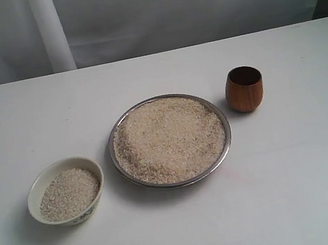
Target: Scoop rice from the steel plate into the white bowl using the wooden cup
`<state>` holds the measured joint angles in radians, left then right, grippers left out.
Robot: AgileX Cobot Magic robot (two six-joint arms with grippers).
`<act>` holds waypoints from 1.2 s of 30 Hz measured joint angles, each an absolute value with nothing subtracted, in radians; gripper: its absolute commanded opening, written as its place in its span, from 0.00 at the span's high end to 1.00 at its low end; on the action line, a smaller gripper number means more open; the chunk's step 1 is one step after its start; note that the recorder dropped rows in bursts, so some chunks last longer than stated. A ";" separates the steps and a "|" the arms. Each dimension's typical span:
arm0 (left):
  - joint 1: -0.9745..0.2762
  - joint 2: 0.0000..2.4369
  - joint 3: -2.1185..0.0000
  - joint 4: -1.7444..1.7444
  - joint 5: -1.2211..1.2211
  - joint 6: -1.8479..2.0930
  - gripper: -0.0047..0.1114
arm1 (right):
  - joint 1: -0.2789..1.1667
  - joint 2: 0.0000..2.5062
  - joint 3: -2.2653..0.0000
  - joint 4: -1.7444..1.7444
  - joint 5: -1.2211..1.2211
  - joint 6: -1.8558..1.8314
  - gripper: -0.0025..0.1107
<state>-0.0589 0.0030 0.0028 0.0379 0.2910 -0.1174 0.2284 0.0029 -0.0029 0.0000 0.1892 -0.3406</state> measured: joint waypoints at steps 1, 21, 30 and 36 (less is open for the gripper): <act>-0.059 0.003 0.003 0.038 0.291 -0.117 0.96 | 0.228 0.003 -0.003 0.000 0.189 -0.341 0.98; -0.059 0.003 0.003 0.038 0.291 -0.117 0.96 | 0.228 0.003 -0.003 0.000 0.162 -0.341 0.98; -0.059 0.003 0.003 0.038 0.291 -0.117 0.96 | 0.228 0.003 -0.003 0.155 -0.035 -0.219 0.98; -0.059 0.003 0.003 0.038 0.291 -0.117 0.96 | 0.228 0.003 -0.003 0.366 -0.104 -0.158 0.98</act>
<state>-0.0589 0.0030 0.0028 0.0379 0.2910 -0.1174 0.2284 0.0029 -0.0029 0.3661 -0.1037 -0.1577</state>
